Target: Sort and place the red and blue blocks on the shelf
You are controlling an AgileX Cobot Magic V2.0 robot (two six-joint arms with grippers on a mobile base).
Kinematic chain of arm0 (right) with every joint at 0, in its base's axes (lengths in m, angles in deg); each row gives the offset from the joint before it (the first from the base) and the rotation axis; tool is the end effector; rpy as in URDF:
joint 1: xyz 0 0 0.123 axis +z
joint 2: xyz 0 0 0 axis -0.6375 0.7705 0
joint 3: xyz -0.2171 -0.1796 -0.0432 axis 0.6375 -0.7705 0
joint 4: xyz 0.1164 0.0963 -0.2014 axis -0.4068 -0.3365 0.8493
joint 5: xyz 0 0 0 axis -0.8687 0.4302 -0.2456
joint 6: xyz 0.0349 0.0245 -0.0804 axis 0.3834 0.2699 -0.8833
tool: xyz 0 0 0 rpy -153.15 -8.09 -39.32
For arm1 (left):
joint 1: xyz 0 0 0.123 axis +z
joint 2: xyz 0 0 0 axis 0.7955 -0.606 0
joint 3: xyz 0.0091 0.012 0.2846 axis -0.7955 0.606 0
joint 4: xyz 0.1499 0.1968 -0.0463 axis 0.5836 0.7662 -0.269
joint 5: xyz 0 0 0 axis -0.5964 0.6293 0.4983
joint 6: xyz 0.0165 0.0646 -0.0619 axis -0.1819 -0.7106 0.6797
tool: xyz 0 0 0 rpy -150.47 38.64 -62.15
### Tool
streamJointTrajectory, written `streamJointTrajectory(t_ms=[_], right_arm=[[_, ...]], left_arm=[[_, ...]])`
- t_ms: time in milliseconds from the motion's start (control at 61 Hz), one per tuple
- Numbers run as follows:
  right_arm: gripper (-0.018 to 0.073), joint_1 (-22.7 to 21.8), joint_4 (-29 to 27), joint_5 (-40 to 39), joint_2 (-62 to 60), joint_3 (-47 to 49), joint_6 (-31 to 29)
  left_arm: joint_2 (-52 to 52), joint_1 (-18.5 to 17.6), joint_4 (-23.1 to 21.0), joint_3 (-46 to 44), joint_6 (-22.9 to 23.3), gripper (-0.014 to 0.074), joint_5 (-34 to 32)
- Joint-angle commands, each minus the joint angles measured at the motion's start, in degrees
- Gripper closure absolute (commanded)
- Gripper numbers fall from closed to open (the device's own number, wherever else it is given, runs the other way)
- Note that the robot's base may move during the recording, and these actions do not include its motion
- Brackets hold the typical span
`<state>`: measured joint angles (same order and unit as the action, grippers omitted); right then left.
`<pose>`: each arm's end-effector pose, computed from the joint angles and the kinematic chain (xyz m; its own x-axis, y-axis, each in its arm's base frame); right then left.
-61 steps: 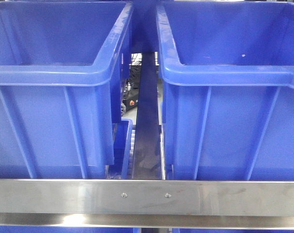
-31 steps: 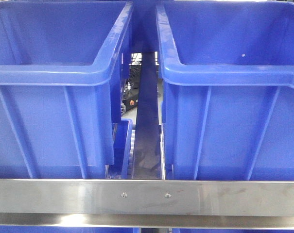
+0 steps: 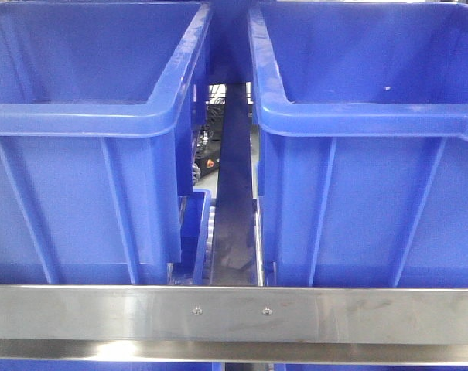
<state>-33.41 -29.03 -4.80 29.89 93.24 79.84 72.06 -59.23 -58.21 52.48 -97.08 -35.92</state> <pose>0.0721 0.0078 0.2793 0.0855 0.1016 -0.9911 -0.1161 0.9890 0.0914 0.0726 -0.0066 0.2739 0.0979 -0.0884 -0.9913 0.1030 0.9916 -0.0782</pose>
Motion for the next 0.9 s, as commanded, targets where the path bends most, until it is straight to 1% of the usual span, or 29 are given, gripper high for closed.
streamJointTrajectory(t_ms=[0, 49, 131, 197, 278, 393, 541, 590, 786, 885], right_arm=[[0.0503, -0.29, -0.16, -5.76, 0.48, 0.96, -0.35], [0.0503, -0.29, -0.16, -6.83, 0.48, 0.31, -0.35], [0.0503, -0.63, -0.16, -11.59, 0.17, -1.89, -0.35], [0.0503, -1.73, -0.29, -14.48, -0.64, -4.23, -0.35], [0.0503, -3.65, -0.55, -13.88, -1.97, -6.95, -0.35], [0.0503, -5.09, -0.55, -13.95, -4.07, -10.26, -0.35], [0.0503, -5.15, -0.49, -13.92, -7.18, -14.26, -0.35], [0.0503, -5.15, -0.02, -10.74, -8.86, -14.07, -0.35], [0.0503, -5.15, 0.32, -9.47, -15.41, -14.07, -0.35], [0.0503, -5.15, 0.32, -8.51, -14.94, -14.12, -0.35]], left_arm=[[-0.35, 0.00, -0.12, -1.72, -0.22, 0.0472, -3.95], [-0.35, 0.00, -0.12, -1.72, -0.22, 0.0472, -3.95], [-0.35, 0.00, -0.12, -1.72, -0.22, 0.0472, -3.95], [-0.35, 0.00, -0.12, -1.72, -0.22, 0.0472, -3.95], [-0.35, 0.00, -0.12, -1.72, -0.22, 0.0472, -3.95], [-0.35, 0.00, -0.12, -1.72, -0.22, 0.0472, -3.95], [-0.35, 0.00, -0.12, -1.72, -0.22, 0.0472, -3.95], [-0.35, 0.00, -0.12, -1.72, -0.22, 0.0472, -3.95], [-0.35, 0.00, -0.12, -1.72, -0.22, 0.0472, -3.95], [-0.35, 0.00, -0.12, -1.72, -0.22, 0.0472, -3.95]])
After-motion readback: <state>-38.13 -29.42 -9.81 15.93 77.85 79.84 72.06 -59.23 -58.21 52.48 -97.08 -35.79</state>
